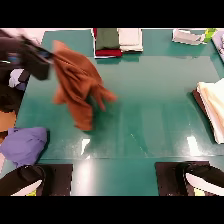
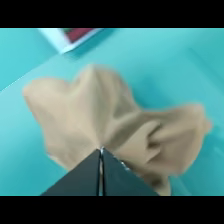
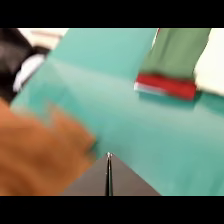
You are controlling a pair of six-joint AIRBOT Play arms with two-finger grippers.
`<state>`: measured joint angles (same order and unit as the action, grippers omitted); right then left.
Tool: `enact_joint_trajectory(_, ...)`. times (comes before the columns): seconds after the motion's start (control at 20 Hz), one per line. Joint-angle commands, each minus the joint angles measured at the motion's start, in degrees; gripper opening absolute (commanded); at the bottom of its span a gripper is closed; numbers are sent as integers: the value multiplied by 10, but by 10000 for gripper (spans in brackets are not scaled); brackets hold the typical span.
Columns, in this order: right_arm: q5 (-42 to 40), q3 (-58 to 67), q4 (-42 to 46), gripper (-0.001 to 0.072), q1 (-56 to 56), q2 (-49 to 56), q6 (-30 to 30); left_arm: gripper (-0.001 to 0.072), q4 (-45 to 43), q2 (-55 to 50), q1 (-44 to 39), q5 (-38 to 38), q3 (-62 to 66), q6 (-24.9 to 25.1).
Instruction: Fold the shirts.
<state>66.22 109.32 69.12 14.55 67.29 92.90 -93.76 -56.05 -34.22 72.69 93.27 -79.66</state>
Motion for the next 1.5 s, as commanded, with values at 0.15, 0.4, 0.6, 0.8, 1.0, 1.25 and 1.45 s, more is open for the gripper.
enact_joint_trajectory(0.15, 16, 62, 0, 17, -54, -3, 1, 22, 61, -187, -151, -90, 9, 52)
enact_joint_trajectory(0.4, 21, -40, 0, 18, -89, -52, 1, 516, 68, -242, -109, -45, 9, 3)
enact_joint_trajectory(0.6, -9, -133, -1, 18, -119, -95, 1, 517, 94, -225, 20, 121, -35, -49)
enact_joint_trajectory(0.8, -72, -219, -1, 17, -125, -130, 1, 518, 186, -168, 68, 71, -217, -64)
enact_joint_trajectory(1.0, -91, -254, -3, 17, -125, -130, 1, 519, 315, -164, 66, 4, -325, -52)
enact_joint_trajectory(1.25, -77, -257, -6, 17, -125, -116, 1, 518, 331, -167, 66, -46, -362, -53)
enact_joint_trajectory(1.45, -78, -257, -5, 18, -113, -113, 1, 517, 387, -203, 60, -58, -366, -21)
